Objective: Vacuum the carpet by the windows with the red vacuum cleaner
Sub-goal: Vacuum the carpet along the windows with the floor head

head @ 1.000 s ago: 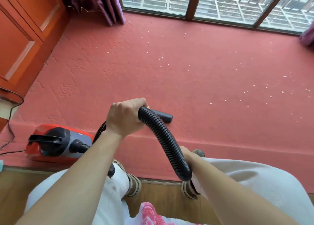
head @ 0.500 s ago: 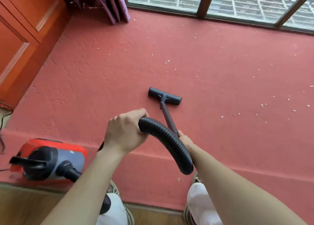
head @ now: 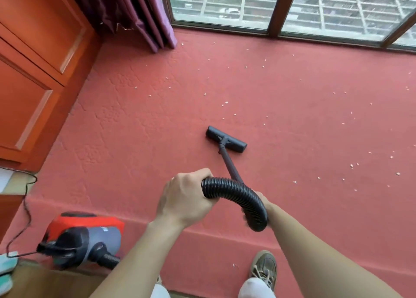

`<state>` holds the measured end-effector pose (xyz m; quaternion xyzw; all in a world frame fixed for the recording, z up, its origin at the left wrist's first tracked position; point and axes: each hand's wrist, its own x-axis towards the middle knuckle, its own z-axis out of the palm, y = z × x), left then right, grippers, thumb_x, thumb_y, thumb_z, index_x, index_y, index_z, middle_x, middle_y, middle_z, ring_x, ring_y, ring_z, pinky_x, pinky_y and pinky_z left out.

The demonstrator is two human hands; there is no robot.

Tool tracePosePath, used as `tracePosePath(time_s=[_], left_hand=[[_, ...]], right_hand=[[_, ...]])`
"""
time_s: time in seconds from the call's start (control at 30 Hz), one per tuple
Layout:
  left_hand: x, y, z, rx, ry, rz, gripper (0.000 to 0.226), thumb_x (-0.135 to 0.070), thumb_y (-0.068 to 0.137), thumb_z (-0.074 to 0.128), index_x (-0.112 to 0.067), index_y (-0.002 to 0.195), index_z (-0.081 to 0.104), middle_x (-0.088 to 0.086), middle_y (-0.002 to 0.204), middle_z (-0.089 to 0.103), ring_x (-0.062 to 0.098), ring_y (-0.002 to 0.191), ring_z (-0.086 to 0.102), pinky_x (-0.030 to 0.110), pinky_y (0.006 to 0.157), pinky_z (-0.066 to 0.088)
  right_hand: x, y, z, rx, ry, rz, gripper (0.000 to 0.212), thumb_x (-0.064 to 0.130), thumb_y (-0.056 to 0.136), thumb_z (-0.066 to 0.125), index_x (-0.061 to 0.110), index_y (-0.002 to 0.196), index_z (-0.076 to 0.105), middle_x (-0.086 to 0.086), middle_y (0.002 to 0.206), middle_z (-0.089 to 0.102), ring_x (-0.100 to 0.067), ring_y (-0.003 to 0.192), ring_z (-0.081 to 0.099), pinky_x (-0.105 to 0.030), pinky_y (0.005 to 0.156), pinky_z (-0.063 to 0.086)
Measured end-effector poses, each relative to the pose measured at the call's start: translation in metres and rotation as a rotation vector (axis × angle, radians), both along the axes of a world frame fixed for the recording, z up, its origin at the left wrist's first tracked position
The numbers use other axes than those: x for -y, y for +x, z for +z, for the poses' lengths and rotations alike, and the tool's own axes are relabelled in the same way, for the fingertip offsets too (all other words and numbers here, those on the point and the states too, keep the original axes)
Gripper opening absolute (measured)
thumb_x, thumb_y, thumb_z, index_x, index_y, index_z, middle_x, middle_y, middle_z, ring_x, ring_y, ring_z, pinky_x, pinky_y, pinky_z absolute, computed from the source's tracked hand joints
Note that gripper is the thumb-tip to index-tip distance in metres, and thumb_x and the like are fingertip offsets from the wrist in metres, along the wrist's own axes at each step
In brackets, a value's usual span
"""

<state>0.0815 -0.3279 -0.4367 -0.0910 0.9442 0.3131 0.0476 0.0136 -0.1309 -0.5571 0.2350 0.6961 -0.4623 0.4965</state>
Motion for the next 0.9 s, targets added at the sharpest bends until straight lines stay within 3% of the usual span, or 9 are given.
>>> tracePosePath(time_s=[0.1,0.2,0.27,0.43,0.53,0.63,0.77,0.9], left_hand=[[-0.001,-0.014,0.027,-0.018,-0.063,-0.01,0.025,-0.044,0.07,0.065,-0.03,0.087,0.054,-0.006,0.06,0.059,0.028,0.063,0.06,0.034,0.055,0.049],[-0.001,-0.027,0.046,0.052,-0.054,-0.035,0.024,-0.045,0.068,0.059,-0.033,0.087,0.052,-0.007,0.058,0.054,0.027,0.064,0.058,0.033,0.055,0.047],[-0.002,-0.033,0.049,0.129,0.0,-0.058,0.024,-0.047,0.066,0.057,-0.035,0.085,0.05,-0.006,0.06,0.054,0.025,0.064,0.057,0.033,0.056,0.045],[-0.001,-0.048,0.036,0.306,0.22,-0.115,0.017,-0.046,0.069,0.063,-0.035,0.079,0.054,-0.008,0.065,0.059,0.016,0.064,0.055,0.033,0.059,0.046],[0.014,-0.071,0.024,0.255,0.292,-0.045,0.016,-0.039,0.068,0.064,-0.032,0.078,0.055,-0.006,0.062,0.057,0.018,0.06,0.052,0.034,0.057,0.046],[0.043,-0.099,0.017,0.197,0.241,0.043,0.018,-0.042,0.065,0.062,-0.033,0.08,0.055,-0.006,0.059,0.055,0.017,0.058,0.053,0.033,0.055,0.047],[0.077,-0.132,0.01,0.19,0.205,0.05,0.025,-0.045,0.065,0.06,-0.033,0.087,0.056,-0.006,0.061,0.058,0.021,0.063,0.058,0.035,0.058,0.05],[0.095,-0.163,-0.001,0.195,0.191,0.043,0.022,-0.044,0.067,0.061,-0.034,0.085,0.055,-0.005,0.061,0.057,0.024,0.065,0.059,0.035,0.059,0.051]], right_hand=[[0.004,-0.025,0.009,-0.022,0.035,0.035,0.033,0.028,0.066,0.064,0.008,0.092,0.059,-0.007,0.071,0.056,-0.022,0.065,0.049,-0.032,0.068,0.041],[0.0,-0.051,0.009,-0.13,0.143,0.247,0.027,0.016,0.088,0.055,0.009,0.113,0.061,-0.009,0.09,0.066,-0.025,0.078,0.059,-0.038,0.075,0.051],[-0.007,-0.067,0.012,-0.158,0.226,0.381,0.03,0.02,0.09,0.052,0.011,0.117,0.06,-0.01,0.1,0.067,-0.028,0.089,0.062,-0.037,0.082,0.051],[-0.016,-0.103,0.011,-0.207,0.414,0.663,0.033,0.026,0.093,0.047,0.017,0.124,0.055,-0.007,0.102,0.062,-0.028,0.092,0.058,-0.027,0.079,0.041],[-0.001,-0.127,0.007,-0.185,0.421,0.626,0.03,0.025,0.094,0.045,0.017,0.122,0.054,-0.007,0.102,0.062,-0.027,0.092,0.056,-0.028,0.079,0.042],[0.025,-0.156,-0.002,-0.142,0.418,0.561,0.035,0.025,0.091,0.048,0.013,0.124,0.055,-0.011,0.109,0.065,-0.03,0.099,0.061,-0.034,0.088,0.05],[0.062,-0.203,-0.014,-0.152,0.46,0.491,0.038,0.019,0.089,0.048,0.012,0.125,0.055,-0.011,0.109,0.064,-0.031,0.098,0.061,-0.032,0.085,0.049],[0.078,-0.24,-0.025,-0.161,0.505,0.456,0.039,0.018,0.088,0.048,0.011,0.126,0.054,-0.014,0.115,0.064,-0.034,0.105,0.061,-0.036,0.091,0.05]])
